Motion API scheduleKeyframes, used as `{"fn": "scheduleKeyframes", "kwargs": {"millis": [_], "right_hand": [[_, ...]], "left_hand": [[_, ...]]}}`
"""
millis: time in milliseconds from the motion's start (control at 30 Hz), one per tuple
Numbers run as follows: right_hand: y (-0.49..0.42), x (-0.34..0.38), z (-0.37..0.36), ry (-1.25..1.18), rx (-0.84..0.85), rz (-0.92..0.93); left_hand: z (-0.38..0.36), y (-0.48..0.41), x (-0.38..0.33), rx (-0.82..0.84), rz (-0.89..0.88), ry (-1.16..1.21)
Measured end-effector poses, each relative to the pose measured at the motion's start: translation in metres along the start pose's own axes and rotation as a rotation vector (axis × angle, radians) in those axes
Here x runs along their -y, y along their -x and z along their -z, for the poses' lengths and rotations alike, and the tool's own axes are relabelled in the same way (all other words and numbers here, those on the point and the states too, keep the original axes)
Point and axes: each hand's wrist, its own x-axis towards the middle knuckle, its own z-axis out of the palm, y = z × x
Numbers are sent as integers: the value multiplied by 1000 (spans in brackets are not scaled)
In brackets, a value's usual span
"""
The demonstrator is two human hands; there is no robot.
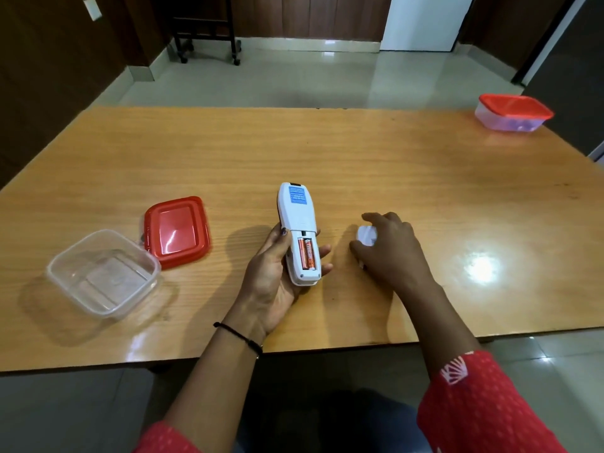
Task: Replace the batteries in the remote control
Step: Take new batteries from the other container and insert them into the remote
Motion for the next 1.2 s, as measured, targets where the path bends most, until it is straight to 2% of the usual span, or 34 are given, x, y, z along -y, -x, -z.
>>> {"fn": "scheduleKeyframes", "kwargs": {"millis": [67, 133, 200, 233, 367, 533, 700, 767, 867, 1000, 1100, 1200], "right_hand": [[2, 2, 5, -184, -53, -41], [7, 8, 16, -558, -39, -132], [19, 18, 27, -988, 35, -241], [26, 24, 29, -1121, 86, -290], [50, 42, 13, -1271, 181, -372], [55, 48, 4, -1267, 68, -318], [61, 54, 3, -1250, 183, -209], [62, 53, -2, -1122, 181, -160], [63, 50, -8, -851, 22, 20], [69, 54, -8, -762, -185, 194], [71, 54, -17, -639, -211, 234], [73, 55, -23, -623, -216, 242]], "left_hand": [[2, -1, 0, 1, -6, 4], [3, -1, 0, 3, -12, 5], [3, -2, 0, 6, -21, 23], [2, -2, 0, 6, -24, 34], [1, -2, 1, 23, -38, 41], [1, -2, 1, 58, -60, 130], [5, -4, -2, 26, -77, 144], [6, -4, -4, 1, -51, 138], [6, -2, -7, -11, -24, 148], [5, -1, -7, -29, -30, 196], [6, -2, -7, -22, -57, 210], [5, -1, -7, -34, -58, 182]]}}
